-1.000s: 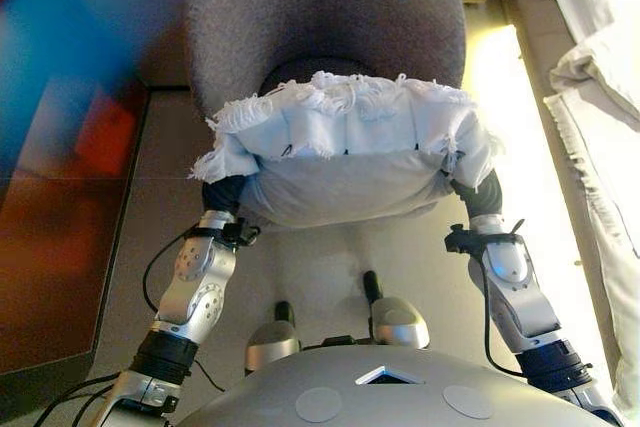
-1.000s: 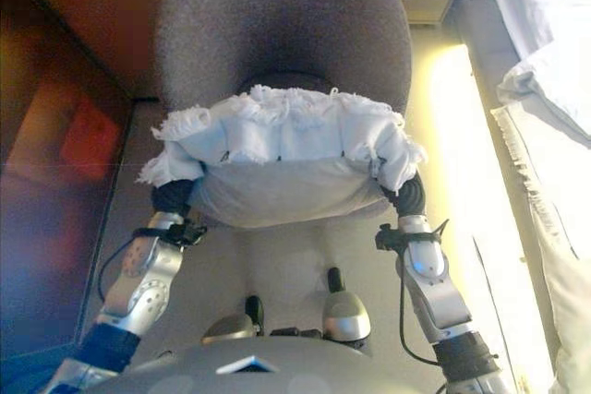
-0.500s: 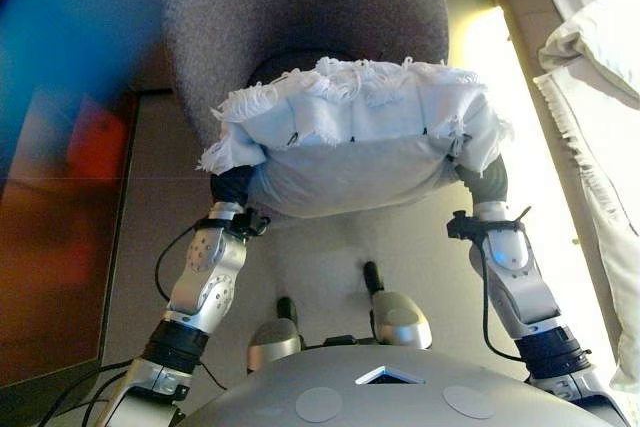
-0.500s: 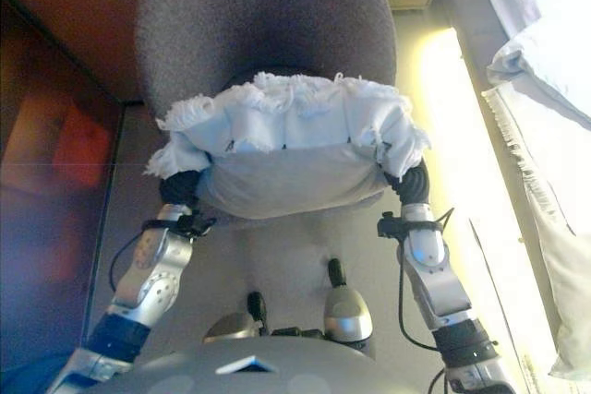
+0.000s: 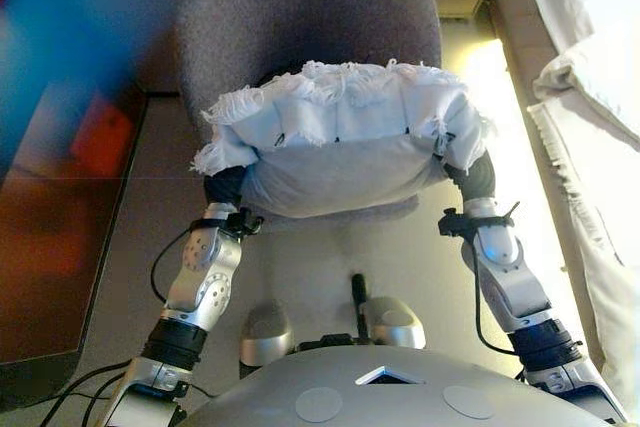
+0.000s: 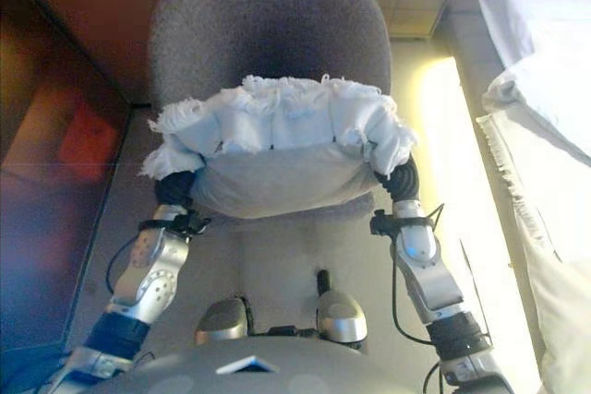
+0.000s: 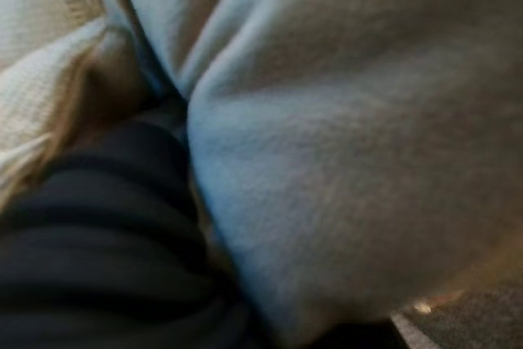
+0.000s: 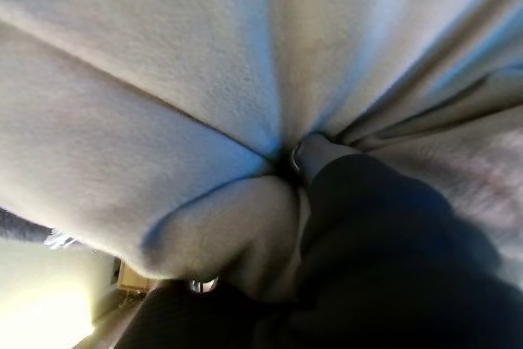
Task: Pick up the cushion and take it to the sofa
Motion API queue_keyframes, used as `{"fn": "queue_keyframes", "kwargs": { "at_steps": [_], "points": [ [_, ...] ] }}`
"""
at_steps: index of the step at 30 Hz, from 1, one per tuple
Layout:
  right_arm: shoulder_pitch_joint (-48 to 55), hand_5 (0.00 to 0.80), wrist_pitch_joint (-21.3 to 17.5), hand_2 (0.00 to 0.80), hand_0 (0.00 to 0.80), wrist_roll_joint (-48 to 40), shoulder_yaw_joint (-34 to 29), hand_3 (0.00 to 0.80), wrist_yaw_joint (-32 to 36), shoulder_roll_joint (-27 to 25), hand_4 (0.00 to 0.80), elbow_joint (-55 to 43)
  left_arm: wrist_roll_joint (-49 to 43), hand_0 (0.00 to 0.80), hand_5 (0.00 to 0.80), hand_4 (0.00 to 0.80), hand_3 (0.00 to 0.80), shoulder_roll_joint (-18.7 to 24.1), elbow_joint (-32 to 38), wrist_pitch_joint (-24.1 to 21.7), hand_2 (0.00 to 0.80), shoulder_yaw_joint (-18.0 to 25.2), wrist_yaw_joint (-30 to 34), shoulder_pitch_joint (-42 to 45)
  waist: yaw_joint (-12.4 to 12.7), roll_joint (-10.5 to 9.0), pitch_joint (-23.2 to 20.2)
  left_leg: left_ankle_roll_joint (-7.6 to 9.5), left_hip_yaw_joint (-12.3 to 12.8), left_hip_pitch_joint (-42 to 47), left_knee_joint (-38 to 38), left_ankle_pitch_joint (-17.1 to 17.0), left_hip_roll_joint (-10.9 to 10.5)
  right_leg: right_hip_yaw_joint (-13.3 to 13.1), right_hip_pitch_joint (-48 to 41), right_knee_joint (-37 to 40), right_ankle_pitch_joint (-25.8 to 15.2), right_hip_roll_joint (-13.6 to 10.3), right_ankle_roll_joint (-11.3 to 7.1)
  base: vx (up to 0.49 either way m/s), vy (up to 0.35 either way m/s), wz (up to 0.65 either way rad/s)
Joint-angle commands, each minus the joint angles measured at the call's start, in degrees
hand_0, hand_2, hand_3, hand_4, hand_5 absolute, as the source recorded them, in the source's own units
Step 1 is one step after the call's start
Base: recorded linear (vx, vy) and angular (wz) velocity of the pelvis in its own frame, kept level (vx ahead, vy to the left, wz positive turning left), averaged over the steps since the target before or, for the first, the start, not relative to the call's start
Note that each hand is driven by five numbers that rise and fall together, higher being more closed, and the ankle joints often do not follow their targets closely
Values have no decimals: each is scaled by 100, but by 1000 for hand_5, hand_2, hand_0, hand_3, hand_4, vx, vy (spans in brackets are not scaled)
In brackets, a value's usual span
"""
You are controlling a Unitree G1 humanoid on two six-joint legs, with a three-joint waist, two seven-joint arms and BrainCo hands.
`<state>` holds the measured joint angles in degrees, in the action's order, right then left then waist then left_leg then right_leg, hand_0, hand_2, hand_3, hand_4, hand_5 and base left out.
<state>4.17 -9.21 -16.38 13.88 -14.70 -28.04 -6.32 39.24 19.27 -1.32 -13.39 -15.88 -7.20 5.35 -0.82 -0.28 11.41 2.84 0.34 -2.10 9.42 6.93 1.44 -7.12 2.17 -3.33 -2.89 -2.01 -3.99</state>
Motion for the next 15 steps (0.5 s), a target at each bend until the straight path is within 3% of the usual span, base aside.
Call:
{"fn": "queue_keyframes", "kwargs": {
  "at_steps": [1,4,5,11,13,15],
  "points": [
    [-391,800,-577,800,800,198,119,800,276,217,800,-706,3,800,800,800,800,-18,810,-524,800,-83,409,-502,134,-202,-175,-534,72,-854,-463,-1767,72,-150,-1454,323,506,438,352,386,77,-86],
    [-397,800,-532,800,800,143,80,800,403,203,800,-722,-12,800,800,800,800,-32,857,-630,800,-122,309,-486,422,-138,-219,-660,-154,-1116,-1197,-2256,50,-439,-1885,338,709,505,335,399,70,17],
    [-372,800,-509,800,800,117,49,800,509,191,800,-749,8,800,800,800,800,-42,891,-676,800,-76,318,-415,494,-167,-270,-700,-294,-1241,-1290,-2262,11,-505,-2014,265,837,459,331,318,86,10],
    [-403,800,-493,800,800,30,15,800,693,133,800,-795,56,800,800,800,800,-17,996,-834,800,62,276,-301,701,-61,-358,-806,-490,-1559,-1387,-2318,319,-672,-2142,-240,1310,407,313,446,182,-8],
    [-537,800,-476,800,800,-33,62,800,609,96,800,-744,64,800,800,800,800,26,954,-828,800,30,189,-427,658,-74,-369,-726,-210,-1426,-1261,-2134,379,-552,-2118,-513,1307,273,199,449,271,-67],
    [-537,800,-432,800,800,-84,68,800,555,152,800,-686,99,800,800,800,800,74,830,-740,800,-9,166,-519,661,-156,-448,-583,-32,-1360,-1021,-2098,330,-469,-2188,-972,906,124,22,414,190,-89]
  ]
}}
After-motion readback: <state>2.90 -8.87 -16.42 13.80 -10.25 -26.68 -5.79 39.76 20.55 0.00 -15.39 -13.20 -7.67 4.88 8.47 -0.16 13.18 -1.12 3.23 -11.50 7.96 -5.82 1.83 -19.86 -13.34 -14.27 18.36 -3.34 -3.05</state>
